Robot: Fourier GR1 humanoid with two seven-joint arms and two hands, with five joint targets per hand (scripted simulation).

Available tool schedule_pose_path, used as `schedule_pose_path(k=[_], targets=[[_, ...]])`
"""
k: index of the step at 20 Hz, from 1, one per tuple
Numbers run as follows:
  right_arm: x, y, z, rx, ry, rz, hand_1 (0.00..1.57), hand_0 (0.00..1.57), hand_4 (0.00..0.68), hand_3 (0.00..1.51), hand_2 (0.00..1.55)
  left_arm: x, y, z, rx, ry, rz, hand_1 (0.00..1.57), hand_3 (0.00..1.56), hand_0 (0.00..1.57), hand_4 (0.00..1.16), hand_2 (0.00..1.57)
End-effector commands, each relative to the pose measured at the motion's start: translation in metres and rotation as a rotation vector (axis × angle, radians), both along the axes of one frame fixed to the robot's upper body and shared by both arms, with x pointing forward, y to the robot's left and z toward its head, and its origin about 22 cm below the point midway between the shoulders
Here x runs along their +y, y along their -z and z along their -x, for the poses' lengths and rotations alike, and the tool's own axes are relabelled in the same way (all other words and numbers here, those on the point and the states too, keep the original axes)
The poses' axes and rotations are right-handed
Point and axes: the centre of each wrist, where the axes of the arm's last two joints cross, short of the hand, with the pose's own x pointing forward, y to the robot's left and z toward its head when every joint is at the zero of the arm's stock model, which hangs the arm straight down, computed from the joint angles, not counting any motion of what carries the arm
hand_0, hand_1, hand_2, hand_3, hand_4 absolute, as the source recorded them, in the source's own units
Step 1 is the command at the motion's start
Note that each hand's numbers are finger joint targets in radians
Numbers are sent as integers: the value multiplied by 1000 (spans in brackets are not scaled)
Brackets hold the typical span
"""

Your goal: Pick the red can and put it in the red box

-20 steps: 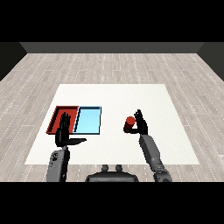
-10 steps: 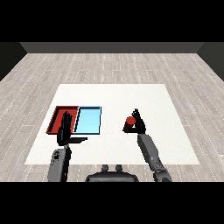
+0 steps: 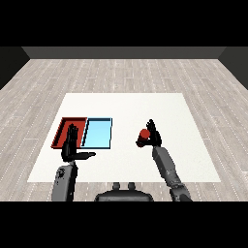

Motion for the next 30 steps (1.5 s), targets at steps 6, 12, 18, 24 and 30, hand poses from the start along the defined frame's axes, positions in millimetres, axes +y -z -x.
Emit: schedule_pose_path(k=[6, 12, 18, 24, 30], targets=[[22, 13, -4, 1, 0, 20, 0, 0, 0, 0, 0, 1, 18, 16, 3, -16, -12, 0, 0, 0, 0, 0], [8, -3, -7, 18, -20, 29, 0, 0, 0, 0, 0, 7, 4, -9, 9, -3, -1, 0, 0, 0, 0, 0], [16, 9, -17, 59, 48, 83, 1470, 1470, 579, 1434, 1469, -3, 4, -1, -8, -15, 6, 0, 0, 0, 0, 0], [22, -7, -2, 22, 56, 149, 1494, 1494, 667, 1437, 1464, 5, -2, -6, 4, -9, -15, 0, 0, 0, 0, 0], [30, -8, -1, -23, 69, 197, 1461, 1461, 649, 1418, 1451, -1, 2, 5, -21, -1, -14, 0, 0, 0, 0, 0]])
